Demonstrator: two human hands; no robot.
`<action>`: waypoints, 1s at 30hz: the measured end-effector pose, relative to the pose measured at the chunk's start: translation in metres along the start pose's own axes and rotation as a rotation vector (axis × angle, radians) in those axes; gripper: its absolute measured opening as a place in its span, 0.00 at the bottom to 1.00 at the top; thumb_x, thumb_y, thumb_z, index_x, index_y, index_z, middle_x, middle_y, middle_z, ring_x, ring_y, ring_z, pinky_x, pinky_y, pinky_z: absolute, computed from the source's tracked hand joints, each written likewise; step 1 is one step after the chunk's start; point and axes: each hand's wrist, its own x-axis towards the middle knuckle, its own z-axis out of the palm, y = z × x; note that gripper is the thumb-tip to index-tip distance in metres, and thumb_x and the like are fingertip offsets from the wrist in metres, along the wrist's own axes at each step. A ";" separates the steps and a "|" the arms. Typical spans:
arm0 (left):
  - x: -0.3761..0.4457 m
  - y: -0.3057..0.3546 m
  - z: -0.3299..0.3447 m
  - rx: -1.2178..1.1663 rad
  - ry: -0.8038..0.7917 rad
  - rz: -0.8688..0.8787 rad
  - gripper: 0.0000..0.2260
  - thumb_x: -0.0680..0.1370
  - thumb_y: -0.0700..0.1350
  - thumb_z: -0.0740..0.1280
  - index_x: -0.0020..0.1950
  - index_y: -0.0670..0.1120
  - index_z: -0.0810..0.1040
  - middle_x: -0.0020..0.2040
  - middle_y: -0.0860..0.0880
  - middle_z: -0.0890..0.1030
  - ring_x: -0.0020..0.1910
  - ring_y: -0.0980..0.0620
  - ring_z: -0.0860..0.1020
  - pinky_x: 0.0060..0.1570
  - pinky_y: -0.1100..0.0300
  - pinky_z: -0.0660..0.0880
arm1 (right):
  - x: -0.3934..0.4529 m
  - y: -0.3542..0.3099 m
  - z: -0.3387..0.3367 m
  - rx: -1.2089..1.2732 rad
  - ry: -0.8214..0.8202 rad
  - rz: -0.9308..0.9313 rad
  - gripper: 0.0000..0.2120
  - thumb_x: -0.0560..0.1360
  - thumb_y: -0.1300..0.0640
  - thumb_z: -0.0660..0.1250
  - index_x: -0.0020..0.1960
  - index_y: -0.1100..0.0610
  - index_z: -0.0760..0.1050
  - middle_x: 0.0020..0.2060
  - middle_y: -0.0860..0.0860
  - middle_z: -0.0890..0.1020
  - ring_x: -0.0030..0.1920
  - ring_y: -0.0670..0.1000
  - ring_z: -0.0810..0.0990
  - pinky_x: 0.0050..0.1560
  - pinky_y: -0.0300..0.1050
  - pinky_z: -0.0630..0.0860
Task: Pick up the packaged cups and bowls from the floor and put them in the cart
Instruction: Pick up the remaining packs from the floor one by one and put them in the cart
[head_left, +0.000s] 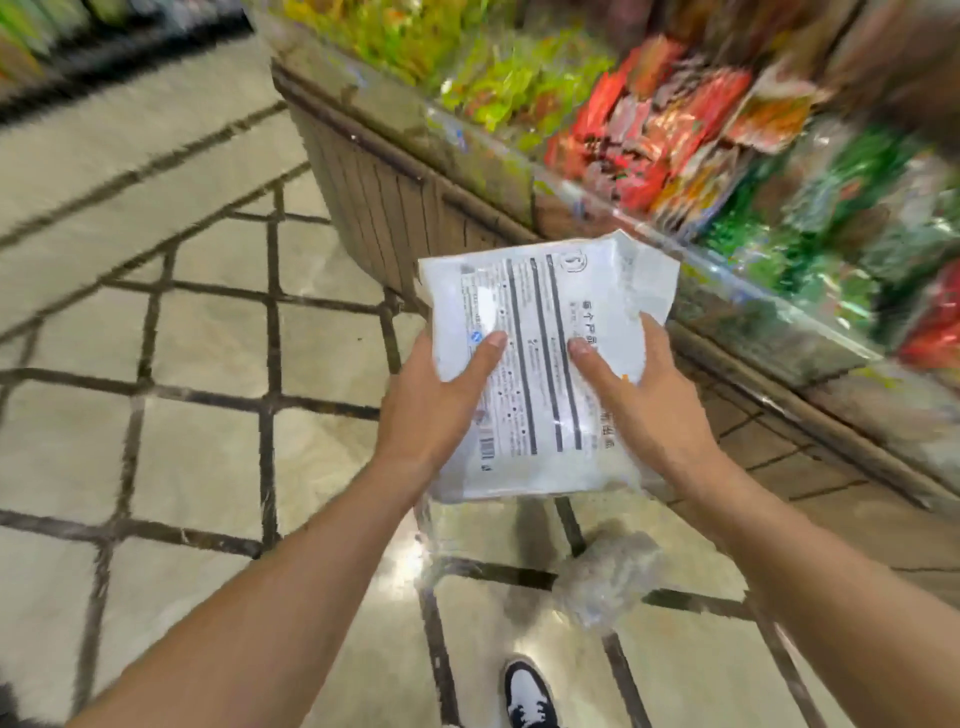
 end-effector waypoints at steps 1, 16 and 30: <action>-0.009 0.031 -0.006 0.005 -0.028 0.058 0.17 0.78 0.65 0.68 0.64 0.61 0.77 0.45 0.69 0.79 0.39 0.73 0.77 0.32 0.81 0.69 | -0.014 -0.017 -0.026 0.016 0.053 0.000 0.35 0.74 0.28 0.65 0.77 0.39 0.62 0.56 0.41 0.77 0.62 0.55 0.80 0.57 0.50 0.74; -0.231 0.302 0.069 0.042 -0.688 0.614 0.30 0.73 0.76 0.63 0.70 0.63 0.75 0.61 0.58 0.84 0.57 0.50 0.83 0.57 0.47 0.79 | -0.303 -0.069 -0.295 0.134 0.819 0.197 0.40 0.69 0.21 0.64 0.76 0.38 0.64 0.68 0.43 0.79 0.67 0.54 0.79 0.61 0.55 0.75; -0.550 0.389 0.239 0.009 -1.097 0.974 0.27 0.76 0.71 0.64 0.71 0.61 0.76 0.63 0.57 0.84 0.62 0.49 0.82 0.65 0.44 0.77 | -0.578 0.053 -0.474 0.115 1.304 0.457 0.46 0.64 0.16 0.59 0.75 0.37 0.64 0.66 0.46 0.81 0.65 0.57 0.80 0.64 0.58 0.76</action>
